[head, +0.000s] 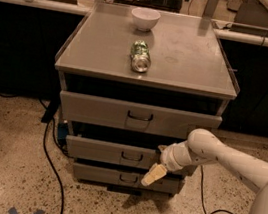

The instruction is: Open middle drawer

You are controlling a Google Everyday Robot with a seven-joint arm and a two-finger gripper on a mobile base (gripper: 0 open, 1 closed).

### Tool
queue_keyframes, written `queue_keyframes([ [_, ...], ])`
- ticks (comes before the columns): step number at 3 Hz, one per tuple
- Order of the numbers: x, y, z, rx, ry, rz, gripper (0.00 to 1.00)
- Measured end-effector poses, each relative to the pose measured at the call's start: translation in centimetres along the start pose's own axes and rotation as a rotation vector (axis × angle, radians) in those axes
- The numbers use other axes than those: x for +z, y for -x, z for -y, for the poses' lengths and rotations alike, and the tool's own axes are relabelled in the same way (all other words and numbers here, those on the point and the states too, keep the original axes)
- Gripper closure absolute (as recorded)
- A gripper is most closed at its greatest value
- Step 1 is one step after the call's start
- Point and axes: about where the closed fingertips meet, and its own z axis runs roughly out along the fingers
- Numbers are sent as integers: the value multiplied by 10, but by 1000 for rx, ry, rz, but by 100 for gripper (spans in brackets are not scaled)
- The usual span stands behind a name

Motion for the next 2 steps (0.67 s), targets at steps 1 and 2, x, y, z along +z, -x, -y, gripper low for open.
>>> queue_keyframes([
  [1,21,-27,14,19,16,-51,0],
  [2,21,-27,14,19,16,-51,0],
])
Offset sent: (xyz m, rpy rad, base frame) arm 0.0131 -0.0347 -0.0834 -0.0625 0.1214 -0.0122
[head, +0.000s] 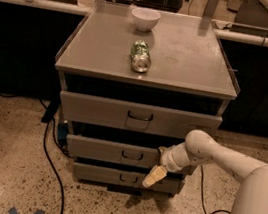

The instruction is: Open middle drawer

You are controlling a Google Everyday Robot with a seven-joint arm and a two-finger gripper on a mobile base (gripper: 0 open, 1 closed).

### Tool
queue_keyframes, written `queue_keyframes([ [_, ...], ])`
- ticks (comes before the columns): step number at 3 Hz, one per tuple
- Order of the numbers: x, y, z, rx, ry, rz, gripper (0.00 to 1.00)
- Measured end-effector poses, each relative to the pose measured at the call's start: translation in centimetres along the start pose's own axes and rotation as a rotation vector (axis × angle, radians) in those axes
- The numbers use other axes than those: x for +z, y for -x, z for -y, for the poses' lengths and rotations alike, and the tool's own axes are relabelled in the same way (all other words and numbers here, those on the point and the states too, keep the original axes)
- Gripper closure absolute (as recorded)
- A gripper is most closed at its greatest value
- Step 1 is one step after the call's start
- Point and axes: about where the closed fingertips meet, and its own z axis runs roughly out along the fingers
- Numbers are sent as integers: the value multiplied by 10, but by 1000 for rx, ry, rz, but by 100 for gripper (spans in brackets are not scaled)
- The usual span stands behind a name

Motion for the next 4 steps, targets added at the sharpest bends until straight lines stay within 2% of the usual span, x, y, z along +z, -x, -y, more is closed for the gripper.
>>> queue_keyframes([
  [1,-5,24,19,-65,-41,31,0],
  [2,-2,46,40,-105,-69,46,0],
  [3,-3,51,45,-111,-77,50,0],
  [4,10,30,37,-66,-52,40,0],
])
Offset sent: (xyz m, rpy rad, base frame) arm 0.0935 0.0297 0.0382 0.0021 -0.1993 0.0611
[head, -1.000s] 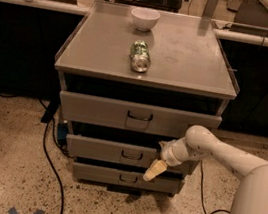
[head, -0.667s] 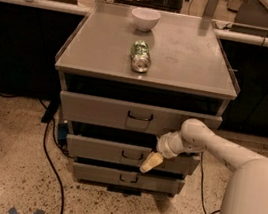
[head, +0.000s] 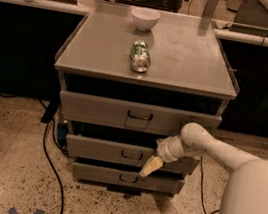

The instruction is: Open middle drawer

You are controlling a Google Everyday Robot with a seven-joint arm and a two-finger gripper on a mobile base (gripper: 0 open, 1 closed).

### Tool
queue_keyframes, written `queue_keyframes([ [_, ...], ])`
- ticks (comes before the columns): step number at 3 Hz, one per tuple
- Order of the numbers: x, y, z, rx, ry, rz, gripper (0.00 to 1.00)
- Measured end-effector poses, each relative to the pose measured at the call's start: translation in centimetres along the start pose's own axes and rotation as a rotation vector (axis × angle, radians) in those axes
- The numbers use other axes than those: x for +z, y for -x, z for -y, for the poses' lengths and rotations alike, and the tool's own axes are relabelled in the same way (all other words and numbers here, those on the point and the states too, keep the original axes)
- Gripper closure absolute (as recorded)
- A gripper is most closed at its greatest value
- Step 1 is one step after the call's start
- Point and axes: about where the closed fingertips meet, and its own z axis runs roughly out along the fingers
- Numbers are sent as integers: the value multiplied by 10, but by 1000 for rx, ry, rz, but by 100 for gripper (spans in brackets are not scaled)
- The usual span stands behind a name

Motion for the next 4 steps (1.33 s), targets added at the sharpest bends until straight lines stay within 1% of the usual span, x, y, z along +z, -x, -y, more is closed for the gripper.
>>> queue_keyframes([
  [1,4,-23,-23,53,21,-37,0],
  [2,4,-23,-23,53,22,-37,0],
  [3,5,-23,-25,54,35,-40,0],
  [4,3,-24,-38,56,57,-45,0],
])
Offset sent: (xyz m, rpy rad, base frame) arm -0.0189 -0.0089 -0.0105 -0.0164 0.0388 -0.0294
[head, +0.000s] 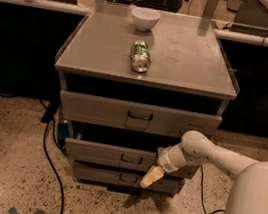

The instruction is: Open middle drawer

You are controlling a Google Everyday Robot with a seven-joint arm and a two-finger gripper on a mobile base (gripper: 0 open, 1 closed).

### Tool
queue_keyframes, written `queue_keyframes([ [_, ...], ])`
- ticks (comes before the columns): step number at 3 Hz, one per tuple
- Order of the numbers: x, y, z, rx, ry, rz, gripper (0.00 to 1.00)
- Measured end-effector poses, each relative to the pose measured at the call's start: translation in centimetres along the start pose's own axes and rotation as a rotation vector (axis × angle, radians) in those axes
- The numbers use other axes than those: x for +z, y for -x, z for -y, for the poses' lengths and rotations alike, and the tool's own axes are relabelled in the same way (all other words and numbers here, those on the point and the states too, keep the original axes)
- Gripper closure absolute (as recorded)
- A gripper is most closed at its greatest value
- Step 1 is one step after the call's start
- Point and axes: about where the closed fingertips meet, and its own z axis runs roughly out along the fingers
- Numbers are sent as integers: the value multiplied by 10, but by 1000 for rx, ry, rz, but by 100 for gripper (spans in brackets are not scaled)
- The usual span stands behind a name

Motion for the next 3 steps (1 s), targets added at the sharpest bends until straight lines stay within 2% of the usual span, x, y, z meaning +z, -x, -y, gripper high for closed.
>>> queue_keyframes([
  [3,5,-3,-8,12,31,-24,0],
])
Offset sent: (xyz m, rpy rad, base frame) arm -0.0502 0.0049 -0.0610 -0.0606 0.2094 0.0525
